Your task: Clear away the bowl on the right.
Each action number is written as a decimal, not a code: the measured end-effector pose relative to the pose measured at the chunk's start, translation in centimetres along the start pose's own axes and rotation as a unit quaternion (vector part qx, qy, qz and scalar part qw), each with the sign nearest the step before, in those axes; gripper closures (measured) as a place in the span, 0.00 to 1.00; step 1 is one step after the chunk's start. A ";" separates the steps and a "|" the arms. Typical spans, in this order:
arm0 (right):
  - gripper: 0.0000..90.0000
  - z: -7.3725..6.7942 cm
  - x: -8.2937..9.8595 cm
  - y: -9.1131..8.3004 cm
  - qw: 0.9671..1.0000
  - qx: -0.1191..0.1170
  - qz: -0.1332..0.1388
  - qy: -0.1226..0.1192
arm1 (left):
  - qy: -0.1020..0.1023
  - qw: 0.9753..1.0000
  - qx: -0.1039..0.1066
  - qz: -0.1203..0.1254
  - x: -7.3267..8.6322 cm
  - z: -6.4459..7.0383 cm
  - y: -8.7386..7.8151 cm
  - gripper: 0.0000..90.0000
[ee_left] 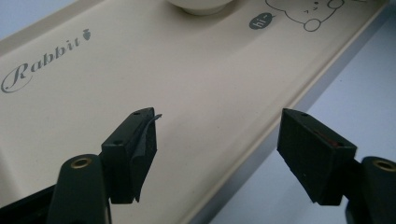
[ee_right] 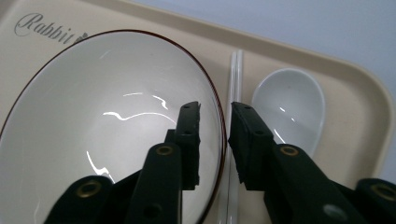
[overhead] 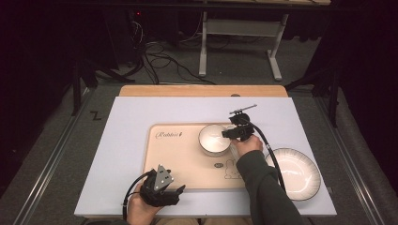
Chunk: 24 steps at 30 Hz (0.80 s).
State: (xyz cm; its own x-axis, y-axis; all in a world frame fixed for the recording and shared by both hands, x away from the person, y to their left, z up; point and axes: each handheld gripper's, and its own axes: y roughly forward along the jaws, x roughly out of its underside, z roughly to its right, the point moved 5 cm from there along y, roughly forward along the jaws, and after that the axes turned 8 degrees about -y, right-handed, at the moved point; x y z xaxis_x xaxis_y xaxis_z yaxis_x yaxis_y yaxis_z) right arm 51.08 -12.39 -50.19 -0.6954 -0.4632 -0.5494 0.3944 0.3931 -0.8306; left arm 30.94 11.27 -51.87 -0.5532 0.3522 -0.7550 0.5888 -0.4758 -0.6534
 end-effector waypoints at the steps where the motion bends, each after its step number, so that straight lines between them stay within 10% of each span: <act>1: 0.74 0.0 0.0 -0.3 1.000 0.003 0.001 -0.003 | 0.000 1.000 -0.001 0.000 0.0 0.0 0.0 0.32; 24: 0.59 -0.6 3.4 -8.1 0.997 -0.004 0.021 -0.072 | -0.004 1.000 -0.003 -0.014 0.1 0.0 0.1 0.31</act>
State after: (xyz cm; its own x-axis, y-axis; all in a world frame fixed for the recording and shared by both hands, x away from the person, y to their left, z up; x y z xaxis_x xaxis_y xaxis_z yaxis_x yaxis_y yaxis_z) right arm 45.21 -16.69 -45.31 -0.5855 -0.5551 -0.5909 0.4155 0.4204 -0.8066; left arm 30.93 11.22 -51.96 -0.5745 0.3590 -0.7356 0.5763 -0.4608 -0.6750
